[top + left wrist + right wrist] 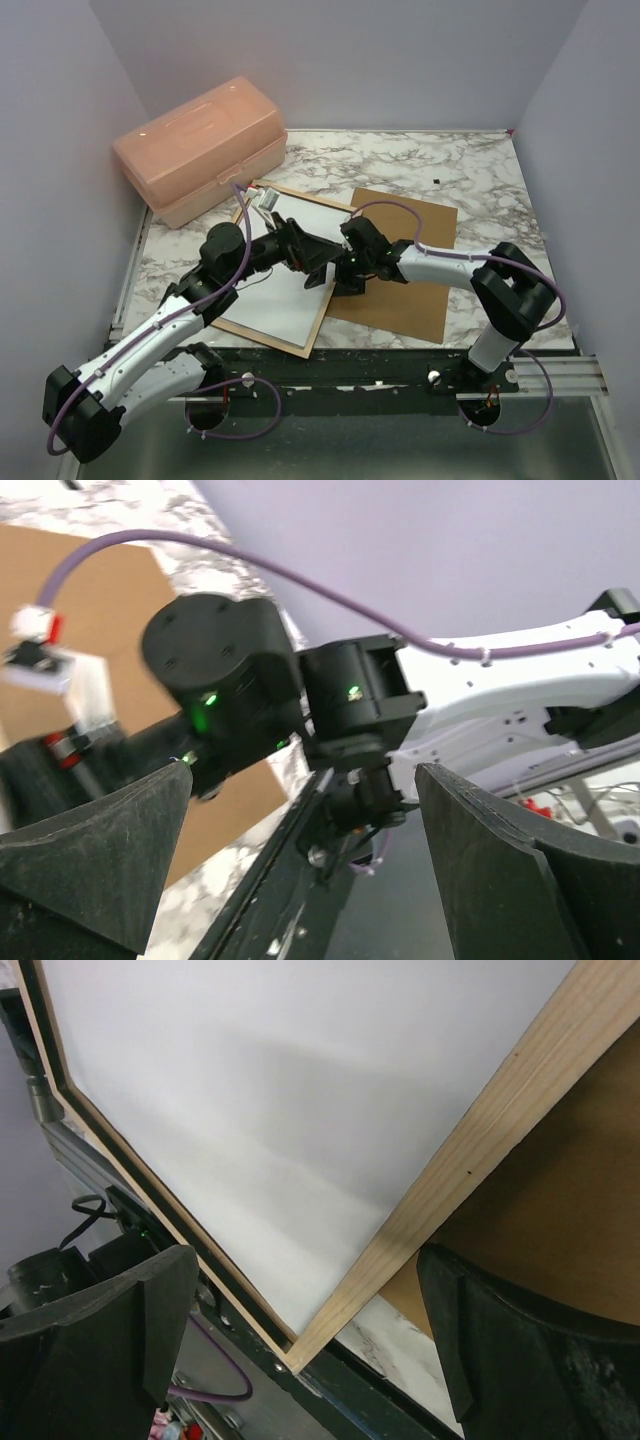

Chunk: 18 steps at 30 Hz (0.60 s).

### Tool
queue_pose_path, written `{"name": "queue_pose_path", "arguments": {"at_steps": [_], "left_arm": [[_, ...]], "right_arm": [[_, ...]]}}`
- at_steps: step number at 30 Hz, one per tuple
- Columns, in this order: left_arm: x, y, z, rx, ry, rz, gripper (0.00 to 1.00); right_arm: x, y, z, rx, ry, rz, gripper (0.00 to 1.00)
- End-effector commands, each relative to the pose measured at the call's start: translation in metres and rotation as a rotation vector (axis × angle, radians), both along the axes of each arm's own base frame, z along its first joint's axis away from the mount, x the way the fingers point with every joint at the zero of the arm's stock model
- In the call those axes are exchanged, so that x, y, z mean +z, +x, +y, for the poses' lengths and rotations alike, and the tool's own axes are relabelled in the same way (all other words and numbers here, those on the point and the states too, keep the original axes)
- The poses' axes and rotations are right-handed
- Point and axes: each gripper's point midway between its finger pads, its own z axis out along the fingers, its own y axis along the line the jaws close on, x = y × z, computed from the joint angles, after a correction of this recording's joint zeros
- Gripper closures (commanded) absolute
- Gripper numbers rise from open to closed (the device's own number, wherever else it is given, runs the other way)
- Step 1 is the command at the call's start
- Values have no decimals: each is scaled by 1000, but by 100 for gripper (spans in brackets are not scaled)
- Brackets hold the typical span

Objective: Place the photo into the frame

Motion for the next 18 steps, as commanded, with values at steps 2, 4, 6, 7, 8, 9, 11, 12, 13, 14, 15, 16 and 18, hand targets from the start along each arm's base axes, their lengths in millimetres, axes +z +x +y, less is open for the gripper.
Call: {"name": "queue_pose_path", "arguments": {"at_steps": [2,4,6,7,8,9,11,12,13,14,15,16,18], "left_arm": [[54,-13,-34,-145,-171,-77,2],[56,-13,-39,-159,-173,-75,1],[58,-12,-38,-148,-179,-86,1],[58,-11,-37,-139,-182,-90,2],[60,-11,-36,-136,-184,-94,1],[62,-11,-36,-134,-186,-98,1],[67,-10,-37,-135,-194,-106,1],[69,-10,-38,-138,-201,-107,1],[71,-10,-39,-143,-203,-108,1],[73,-9,-40,-146,-200,-108,1],[73,-8,-41,-146,-192,-104,1],[72,-8,-42,-149,-190,-103,1],[72,-10,-45,-165,-212,-92,1]], "right_arm": [[41,19,35,-54,113,-129,0],[37,21,27,-82,62,-125,0],[39,23,22,-94,45,-145,0],[41,23,22,-98,48,-149,0],[42,23,21,-103,55,-152,0],[44,24,21,-107,63,-157,0],[43,22,23,-108,71,-154,0],[43,21,25,-107,75,-146,0],[41,20,26,-102,76,-135,0],[39,19,27,-101,70,-127,0],[36,19,26,-102,62,-119,0],[36,19,26,-104,57,-116,0],[36,20,24,-124,55,-117,0]]}}
